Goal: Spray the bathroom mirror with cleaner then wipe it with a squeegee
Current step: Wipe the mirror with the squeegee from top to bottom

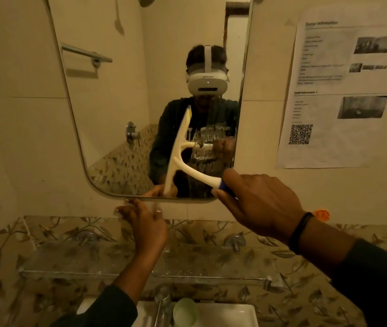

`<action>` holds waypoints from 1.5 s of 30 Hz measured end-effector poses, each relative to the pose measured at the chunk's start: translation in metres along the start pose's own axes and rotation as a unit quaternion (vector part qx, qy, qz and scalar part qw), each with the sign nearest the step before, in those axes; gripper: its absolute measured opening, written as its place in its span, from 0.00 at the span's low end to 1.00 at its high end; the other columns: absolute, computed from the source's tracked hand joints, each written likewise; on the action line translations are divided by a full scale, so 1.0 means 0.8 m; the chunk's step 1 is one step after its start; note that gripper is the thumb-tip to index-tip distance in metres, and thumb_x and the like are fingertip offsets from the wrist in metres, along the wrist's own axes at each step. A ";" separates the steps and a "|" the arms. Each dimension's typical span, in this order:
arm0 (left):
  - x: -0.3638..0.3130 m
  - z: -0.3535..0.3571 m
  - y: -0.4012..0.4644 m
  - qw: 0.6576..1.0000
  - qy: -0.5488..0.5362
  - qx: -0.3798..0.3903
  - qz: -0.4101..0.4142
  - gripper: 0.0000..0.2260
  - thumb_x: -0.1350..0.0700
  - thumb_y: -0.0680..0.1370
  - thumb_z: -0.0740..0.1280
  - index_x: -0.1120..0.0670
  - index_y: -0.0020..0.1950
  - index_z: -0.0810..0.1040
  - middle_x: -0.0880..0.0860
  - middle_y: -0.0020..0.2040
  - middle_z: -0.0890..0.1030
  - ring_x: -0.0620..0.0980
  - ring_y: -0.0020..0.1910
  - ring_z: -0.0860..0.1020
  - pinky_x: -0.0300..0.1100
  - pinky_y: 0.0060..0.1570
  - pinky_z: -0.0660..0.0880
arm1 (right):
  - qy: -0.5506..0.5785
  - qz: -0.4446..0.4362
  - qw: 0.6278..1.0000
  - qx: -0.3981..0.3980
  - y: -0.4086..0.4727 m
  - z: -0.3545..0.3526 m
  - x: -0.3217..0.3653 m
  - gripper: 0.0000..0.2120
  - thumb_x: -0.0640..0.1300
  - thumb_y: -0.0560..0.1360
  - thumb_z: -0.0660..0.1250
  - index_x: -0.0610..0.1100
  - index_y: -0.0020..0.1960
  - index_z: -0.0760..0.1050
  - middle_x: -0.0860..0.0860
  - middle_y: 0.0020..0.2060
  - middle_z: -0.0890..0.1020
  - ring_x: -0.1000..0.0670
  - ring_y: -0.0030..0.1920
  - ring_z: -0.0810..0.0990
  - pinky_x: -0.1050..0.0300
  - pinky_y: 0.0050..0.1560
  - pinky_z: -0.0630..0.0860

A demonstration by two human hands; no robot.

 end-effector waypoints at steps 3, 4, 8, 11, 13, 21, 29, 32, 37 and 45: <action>0.004 -0.001 0.003 1.000 0.006 0.001 0.001 0.34 0.56 0.83 0.61 0.56 0.81 0.41 0.62 0.80 0.36 0.62 0.80 0.40 0.59 0.76 0.54 | 0.050 0.034 0.998 -0.030 0.007 0.008 0.003 0.15 0.64 0.78 0.46 0.54 0.47 0.60 0.55 0.29 0.72 0.55 0.23 0.69 0.59 0.22 0.70; 0.005 -0.001 0.004 1.000 0.006 0.004 0.003 0.34 0.57 0.83 0.61 0.56 0.81 0.42 0.62 0.80 0.37 0.63 0.80 0.41 0.59 0.76 0.54 | 0.063 0.045 0.996 -0.038 0.002 0.013 0.001 0.15 0.64 0.79 0.46 0.53 0.48 0.61 0.54 0.30 0.73 0.54 0.24 0.70 0.56 0.23 0.72; 0.005 -0.004 0.007 1.000 0.003 0.018 0.005 0.34 0.58 0.83 0.61 0.57 0.81 0.43 0.63 0.80 0.38 0.62 0.80 0.41 0.58 0.77 0.55 | 0.103 0.083 0.990 -0.043 -0.036 0.044 -0.006 0.15 0.64 0.79 0.48 0.54 0.49 0.62 0.56 0.30 0.72 0.55 0.24 0.70 0.59 0.23 0.72; 0.003 -0.009 0.009 0.999 0.020 0.027 -0.002 0.33 0.58 0.83 0.61 0.58 0.81 0.44 0.63 0.81 0.42 0.62 0.80 0.44 0.59 0.77 0.56 | 0.111 0.104 0.988 -0.034 -0.067 0.061 -0.009 0.13 0.64 0.78 0.48 0.56 0.46 0.59 0.58 0.27 0.67 0.56 0.22 0.66 0.68 0.23 0.60; 0.001 -0.010 0.008 0.999 0.026 0.038 -0.003 0.33 0.57 0.83 0.61 0.58 0.81 0.43 0.63 0.81 0.41 0.62 0.80 0.43 0.59 0.77 0.56 | 0.116 0.121 0.985 -0.040 -0.080 0.063 -0.005 0.12 0.64 0.78 0.48 0.56 0.46 0.59 0.58 0.26 0.66 0.57 0.21 0.65 0.69 0.22 0.57; 0.003 -0.006 0.005 0.999 0.029 0.036 0.009 0.35 0.60 0.82 0.61 0.57 0.81 0.40 0.64 0.80 0.39 0.62 0.80 0.40 0.61 0.77 0.54 | 0.211 0.137 0.952 -0.172 -0.016 0.028 0.027 0.11 0.61 0.80 0.52 0.55 0.46 0.61 0.56 0.29 0.71 0.54 0.23 0.71 0.63 0.20 0.69; 0.009 -0.006 0.005 0.998 0.036 0.036 0.019 0.36 0.59 0.82 0.62 0.57 0.81 0.40 0.63 0.79 0.35 0.60 0.80 0.37 0.61 0.77 0.53 | 0.236 0.186 0.949 -0.097 -0.077 0.104 0.032 0.13 0.67 0.77 0.46 0.58 0.46 0.60 0.57 0.29 0.71 0.55 0.24 0.70 0.67 0.22 0.65; 0.008 -0.006 0.005 0.998 0.049 0.046 0.017 0.37 0.58 0.83 0.62 0.56 0.81 0.39 0.62 0.80 0.37 0.61 0.80 0.40 0.61 0.77 0.54 | 0.240 0.201 0.946 -0.086 -0.103 0.118 0.038 0.15 0.69 0.75 0.43 0.60 0.46 0.59 0.56 0.29 0.71 0.56 0.25 0.70 0.67 0.22 0.66; 0.009 -0.005 0.003 0.997 0.053 0.055 0.024 0.36 0.59 0.82 0.62 0.56 0.81 0.41 0.64 0.80 0.42 0.64 0.80 0.45 0.65 0.74 0.59 | 0.260 0.191 0.935 -0.143 -0.078 0.085 0.049 0.12 0.64 0.79 0.50 0.57 0.45 0.62 0.55 0.27 0.71 0.53 0.23 0.69 0.67 0.21 0.63; 0.006 -0.003 0.000 0.997 0.057 0.036 0.027 0.38 0.62 0.81 0.62 0.58 0.81 0.38 0.64 0.79 0.35 0.61 0.80 0.38 0.61 0.77 0.53 | 0.292 0.211 0.914 -0.186 -0.029 0.059 0.038 0.15 0.63 0.78 0.52 0.51 0.47 0.66 0.54 0.30 0.74 0.54 0.24 0.72 0.63 0.22 0.70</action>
Point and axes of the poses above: each hand's wrist, its own y-axis towards the middle knuckle, its own z-axis out of the palm, x = y × z, the point moved 6 cm from there along y, towards the middle knuckle
